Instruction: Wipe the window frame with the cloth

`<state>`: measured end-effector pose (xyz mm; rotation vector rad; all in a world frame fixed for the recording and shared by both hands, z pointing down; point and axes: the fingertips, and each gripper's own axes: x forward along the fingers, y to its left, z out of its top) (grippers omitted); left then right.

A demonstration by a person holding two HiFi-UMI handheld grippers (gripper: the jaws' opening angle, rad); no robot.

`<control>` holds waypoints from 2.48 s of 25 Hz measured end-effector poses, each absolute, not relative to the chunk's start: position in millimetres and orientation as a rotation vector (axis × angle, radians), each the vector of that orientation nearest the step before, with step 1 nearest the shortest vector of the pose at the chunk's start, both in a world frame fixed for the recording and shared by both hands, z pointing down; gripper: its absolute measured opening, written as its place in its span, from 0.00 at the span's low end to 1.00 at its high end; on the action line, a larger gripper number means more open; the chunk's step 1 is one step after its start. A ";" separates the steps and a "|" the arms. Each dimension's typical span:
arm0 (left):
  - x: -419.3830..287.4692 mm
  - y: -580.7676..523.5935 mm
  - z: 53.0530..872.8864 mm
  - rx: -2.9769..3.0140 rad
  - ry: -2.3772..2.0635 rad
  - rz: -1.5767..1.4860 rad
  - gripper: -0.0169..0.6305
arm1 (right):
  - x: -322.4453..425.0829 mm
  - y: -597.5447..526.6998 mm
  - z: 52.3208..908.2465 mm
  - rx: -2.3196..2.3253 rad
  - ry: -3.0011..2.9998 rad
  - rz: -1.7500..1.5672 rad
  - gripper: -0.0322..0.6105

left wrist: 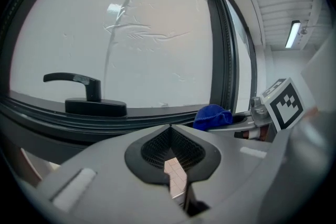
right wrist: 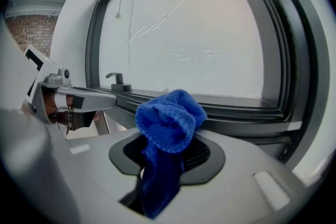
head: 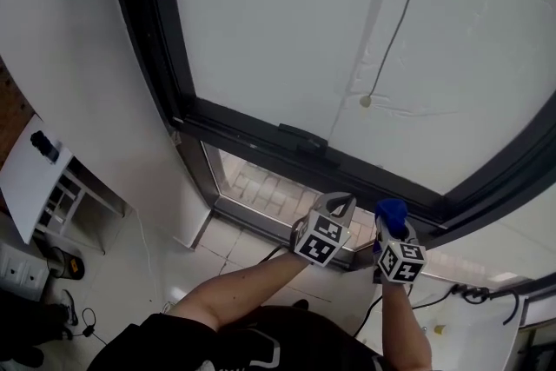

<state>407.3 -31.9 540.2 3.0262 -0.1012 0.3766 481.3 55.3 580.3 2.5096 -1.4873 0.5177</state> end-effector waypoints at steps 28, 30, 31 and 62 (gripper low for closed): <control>274.9 -180.3 546.6 2.960 -0.477 0.363 0.01 | 370.5 -105.6 576.6 2.345 -1.729 0.510 0.27; 270.0 -186.1 546.6 2.945 -0.508 0.358 0.01 | 364.6 -113.4 575.5 2.327 -1.756 0.512 0.27; 268.5 -188.3 546.5 2.940 -0.521 0.355 0.01 | 362.8 -116.8 574.5 2.316 -1.769 0.512 0.27; 161.8 -304.6 530.7 2.796 -0.996 0.274 0.01 | 282.2 -232.4 578.9 2.123 -2.002 0.611 0.27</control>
